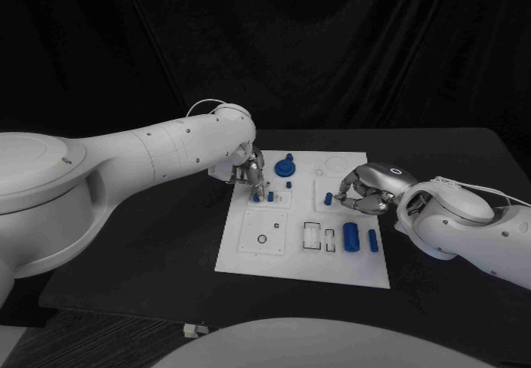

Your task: Assemble the parts on the task board

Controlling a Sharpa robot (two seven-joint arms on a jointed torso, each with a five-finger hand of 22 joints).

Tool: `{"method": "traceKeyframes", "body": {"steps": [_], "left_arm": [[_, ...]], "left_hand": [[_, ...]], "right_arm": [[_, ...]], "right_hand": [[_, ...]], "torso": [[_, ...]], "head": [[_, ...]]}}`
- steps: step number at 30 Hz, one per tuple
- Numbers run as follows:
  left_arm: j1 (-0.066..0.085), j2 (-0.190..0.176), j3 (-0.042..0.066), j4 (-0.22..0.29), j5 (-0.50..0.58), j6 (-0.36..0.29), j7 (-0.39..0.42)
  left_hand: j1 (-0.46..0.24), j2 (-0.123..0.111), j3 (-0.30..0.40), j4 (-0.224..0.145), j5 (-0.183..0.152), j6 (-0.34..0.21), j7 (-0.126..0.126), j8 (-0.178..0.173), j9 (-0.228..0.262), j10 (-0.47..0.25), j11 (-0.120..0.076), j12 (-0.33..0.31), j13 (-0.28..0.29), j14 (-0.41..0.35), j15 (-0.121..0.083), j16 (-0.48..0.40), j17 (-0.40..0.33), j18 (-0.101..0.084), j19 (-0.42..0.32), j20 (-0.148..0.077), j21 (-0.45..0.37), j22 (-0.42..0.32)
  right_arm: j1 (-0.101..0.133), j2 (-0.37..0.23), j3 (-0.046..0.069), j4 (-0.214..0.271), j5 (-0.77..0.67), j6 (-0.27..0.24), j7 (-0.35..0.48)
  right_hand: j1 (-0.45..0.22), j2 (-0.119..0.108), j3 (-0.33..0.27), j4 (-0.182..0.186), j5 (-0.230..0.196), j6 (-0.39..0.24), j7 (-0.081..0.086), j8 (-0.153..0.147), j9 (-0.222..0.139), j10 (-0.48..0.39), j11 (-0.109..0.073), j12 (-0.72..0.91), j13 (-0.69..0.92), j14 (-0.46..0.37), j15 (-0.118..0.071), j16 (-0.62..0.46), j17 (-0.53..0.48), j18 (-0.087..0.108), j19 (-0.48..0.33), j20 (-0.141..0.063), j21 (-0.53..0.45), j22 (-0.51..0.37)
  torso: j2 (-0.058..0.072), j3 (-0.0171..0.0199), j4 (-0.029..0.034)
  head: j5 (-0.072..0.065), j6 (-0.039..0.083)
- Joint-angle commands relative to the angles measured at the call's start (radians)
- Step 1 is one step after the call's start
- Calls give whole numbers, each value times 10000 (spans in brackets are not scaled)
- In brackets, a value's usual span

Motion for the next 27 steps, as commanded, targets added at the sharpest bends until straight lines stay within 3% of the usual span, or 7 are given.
{"method": "traceKeyframes", "body": {"steps": [1,4,8,11,27], "left_arm": [[-33,4,3,14,33,2,3],[-34,-13,3,15,32,-27,-134],[-34,-29,3,19,31,-80,-245],[-35,-37,3,23,30,-120,-319],[-37,-69,3,50,28,-268,-428]], "left_hand": [[-363,-15,-119,33,-201,-58,-46,-212,109,723,27,-109,2440,1090,47,139,2679,486,-124,0,-156,1907],[-577,-54,-461,199,-244,-147,29,-369,66,696,92,-139,2423,1090,102,139,2679,505,-189,48,-252,1878],[-845,-43,-872,456,-684,-190,93,-522,36,684,155,-148,2418,1090,159,139,2679,519,-224,111,-318,1861],[-934,-38,-1010,557,-789,-215,121,-573,33,679,176,-152,2416,1090,178,139,2679,526,-234,126,-340,1855],[-1058,-27,-1242,726,-845,-288,162,-611,109,674,215,-155,2416,1090,210,139,2679,543,-272,159,-412,1833]], "right_arm": [[-16,5,8,4,-15,53,-185],[-16,10,8,1,-15,62,-185],[-16,25,8,-5,-15,74,-182],[-17,37,8,-10,-15,84,-179],[-17,63,7,-41,-15,175,-197]], "right_hand": [[173,44,131,-58,262,-124,-30,-206,20,1110,17,-121,2523,751,64,-203,948,-6,344,18,-193,2235],[173,44,131,-58,262,-124,-30,-206,20,1110,17,-121,2523,751,64,-203,948,-6,344,18,-193,2235],[173,44,131,-58,262,-124,-30,-206,20,1110,17,-121,2523,751,64,-203,948,-6,344,18,-193,2235],[173,44,131,-58,262,-124,-30,-206,20,1110,17,-121,2523,751,64,-203,948,-6,344,18,-193,2235],[178,48,137,-68,261,-134,-26,-220,16,1110,20,-121,2523,753,69,-199,963,-7,345,24,-192,2235]], "torso": [[-2,1,-3],[-3,2,0],[-2,1,0],[-5,3,-2],[-3,-2,-3]], "head": [[-4,-2],[-4,-2],[2,-2],[6,-2],[20,-2]]}}
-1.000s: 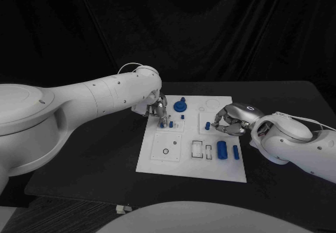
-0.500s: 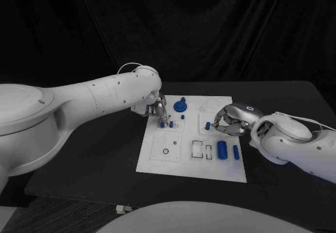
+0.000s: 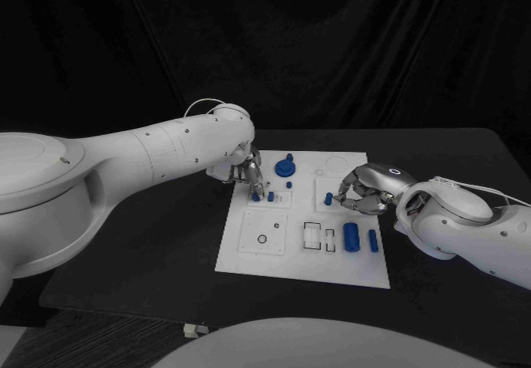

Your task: Assemble the parts on the task board

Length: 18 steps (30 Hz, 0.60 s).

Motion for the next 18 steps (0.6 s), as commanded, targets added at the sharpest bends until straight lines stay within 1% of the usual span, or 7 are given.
{"method": "traceKeyframes", "body": {"steps": [1,2,3,10,13,17,18], "left_arm": [[-33,1,-1,19,22,-120,5],[-33,1,-1,23,22,-129,37],[-33,2,-1,26,22,-131,60],[-33,10,-1,56,21,-124,163],[-33,8,-1,53,22,-118,209],[-33,4,-1,47,22,-122,248],[-33,3,-1,45,22,-127,250]], "left_hand": [[-189,-101,-573,26,-160,-258,94,-244,178,655,63,-150,2418,1144,53,139,2679,541,-112,6,-127,1832],[-161,-72,-663,52,-171,-347,106,-170,363,658,71,-144,2422,1144,65,139,2679,542,-107,19,-130,1832],[-106,-20,-778,79,-160,-490,115,-22,660,661,81,-138,2427,1144,76,139,2679,543,-102,31,-136,1833],[-129,9,-875,151,-200,-602,130,35,820,650,91,-150,2420,1144,85,139,2679,548,-111,41,-158,1828],[-166,28,-964,230,-312,-654,138,84,935,650,100,-148,2421,1144,93,139,2679,548,-111,49,-165,1827],[-259,51,-1162,421,-578,-752,152,150,1124,638,115,-160,2415,1144,108,139,2679,554,-123,64,-194,1822],[-272,52,-1182,441,-588,-758,153,155,1137,638,117,-161,2414,1144,109,139,2679,551,-117,65,-187,1824]], "right_arm": [[-18,14,7,-12,-17,85,-184],[-18,19,7,-17,-17,93,-184],[-18,23,7,-21,-17,97,-183],[-18,47,7,-45,-17,122,-177],[-19,47,7,-52,-17,128,-174],[-19,43,7,-59,-17,134,-173],[-19,44,7,-61,-17,135,-172]], "right_hand": [[178,48,137,-68,260,-133,-26,-220,17,1110,20,-121,2523,753,69,-199,962,-6,345,23,-191,2235],[178,48,137,-68,260,-133,-26,-220,17,1110,20,-121,2523,753,69,-199,962,-6,345,23,-191,2235],[178,48,137,-68,260,-133,-26,-220,17,1110,20,-121,2523,753,69,-199,962,-6,345,23,-191,2235],[180,52,141,-72,261,-140,-23,-227,14,1110,22,-121,2523,755,71,-194,974,-3,338,26,-206,2231],[180,52,141,-72,261,-140,-23,-227,14,1110,22,-121,2523,755,71,-194,974,-3,338,26,-206,2231],[180,52,141,-72,261,-140,-23,-227,14,1110,22,-121,2523,755,71,-194,974,-3,338,26,-206,2231],[180,52,141,-72,261,-140,-23,-227,14,1110,22,-121,2523,755,71,-194,974,-3,338,26,-206,2231]], "torso": [[-1,-1,1],[-1,-1,1],[-1,1,0],[1,2,0],[2,1,-1],[3,0,-2],[2,0,0]], "head": [[3,-3],[4,-3],[7,-3],[20,-3],[7,-3],[2,-3],[3,-3]]}}
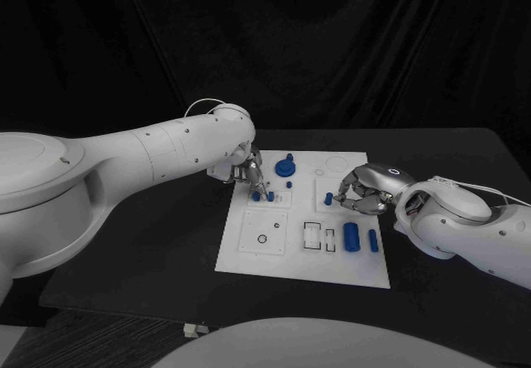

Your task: Assemble the parts on the task board

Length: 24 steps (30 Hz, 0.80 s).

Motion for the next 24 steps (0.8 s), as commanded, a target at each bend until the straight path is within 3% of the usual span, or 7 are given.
{"method": "traceKeyframes", "body": {"steps": [1,15,24], "left_arm": [[-33,5,2,10,27,-53,209],[-33,-87,1,55,26,-161,294],[-32,-164,1,109,24,-326,209]], "left_hand": [[-215,-44,-410,180,-88,-586,-21,-49,98,636,114,-161,2414,1142,107,139,2679,551,-67,15,-79,1823],[-248,2,-680,374,-71,-572,-43,99,339,629,106,-167,2411,1142,109,139,2679,554,-70,20,-91,1823],[-138,62,-1025,584,-143,-846,-38,356,949,630,103,-164,2414,1142,100,139,2679,558,-74,10,-112,1820]], "right_arm": [[-19,-1,7,-8,-17,55,-165],[-19,30,7,-40,-17,79,-148],[-20,55,7,-55,-17,90,-135]], "right_hand": [[179,52,141,-72,261,-139,-23,-227,15,1104,16,-121,2523,754,71,-194,974,-2,338,26,-190,2231],[182,57,146,-76,262,-145,-20,-233,13,1104,19,-121,2523,755,73,-194,976,-5,344,28,-180,2234],[182,57,146,-76,262,-145,-20,-233,13,1104,19,-121,2523,755,73,-194,976,-5,344,28,-180,2234]], "torso": [[2,0,2],[-2,1,-4],[1,2,5]], "head": [[3,2],[39,2],[38,2]]}}
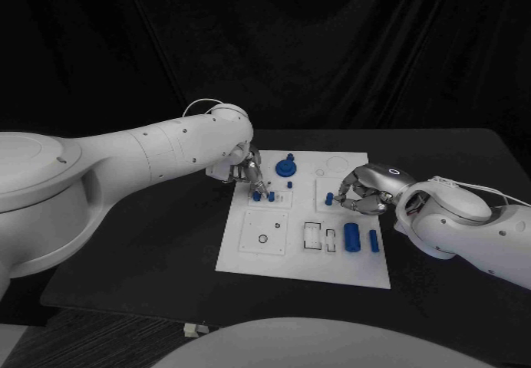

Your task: Assemble the parts on the task board

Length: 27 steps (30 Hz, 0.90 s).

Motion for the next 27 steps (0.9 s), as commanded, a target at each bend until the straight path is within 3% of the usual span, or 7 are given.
{"method": "traceKeyframes", "body": {"steps": [1,5,16,18,20,27], "left_arm": [[-31,-31,0,38,20,-214,94],[-30,-81,0,78,20,-406,231],[-28,-235,0,251,19,-876,707],[-28,-283,0,292,19,-960,790],[-26,-331,0,330,19,-1031,878],[-15,-494,0,460,19,-1298,1229]], "left_hand": [[-95,23,-542,99,-153,-612,2,93,296,630,104,-162,2415,1093,50,139,2679,559,-77,9,-118,1817],[-69,60,-770,303,-441,-874,42,175,598,652,134,-135,2432,1093,72,139,2679,555,-59,25,-108,1821],[-101,178,-912,484,-464,-1120,91,159,727,671,173,-110,2448,1093,102,139,2679,553,-53,48,-106,1823],[-101,202,-922,493,-422,-1143,95,152,734,680,178,-99,2454,1093,106,139,2679,550,-44,52,-94,1827],[-52,266,-962,494,-85,-1171,102,132,750,685,188,-91,2459,1093,116,139,2679,549,-39,66,-89,1829],[51,363,-984,488,279,-1149,101,82,722,668,192,-108,2449,1093,125,139,2679,555,-53,76,-108,1823]], "right_arm": [[-20,10,7,-4,-17,43,-133],[-20,5,7,-6,-17,46,-134],[-21,-5,7,-6,-17,46,-132],[-21,-6,7,-9,-17,49,-132],[-21,-7,7,-14,-17,53,-132],[-22,12,7,-53,-17,58,-126]], "right_hand": [[182,57,146,-76,262,-145,-21,-233,13,1085,-1,-121,2523,755,72,-194,976,-5,344,28,-180,2234],[182,57,146,-76,262,-145,-21,-233,13,1085,-1,-121,2523,755,72,-194,976,-5,344,28,-180,2234],[186,63,152,-85,264,-157,-15,-246,10,1085,3,-121,2523,755,75,-194,977,-1,335,31,-198,2228],[186,63,152,-85,264,-157,-15,-246,10,1085,3,-121,2523,755,75,-194,977,-1,335,31,-198,2228],[186,63,153,-87,265,-167,-13,-253,7,1085,5,-121,2523,755,76,-195,975,-2,337,32,-195,2230],[186,63,153,-87,265,-167,-13,-253,7,1085,5,-121,2523,755,76,-195,975,-2,337,32,-195,2230]], "torso": [[1,1,3],[3,0,3],[0,0,5],[-2,1,5],[-3,2,3],[0,2,4]], "head": [[1,2],[-13,2],[-27,2],[-41,2],[-29,2],[-12,2]]}}
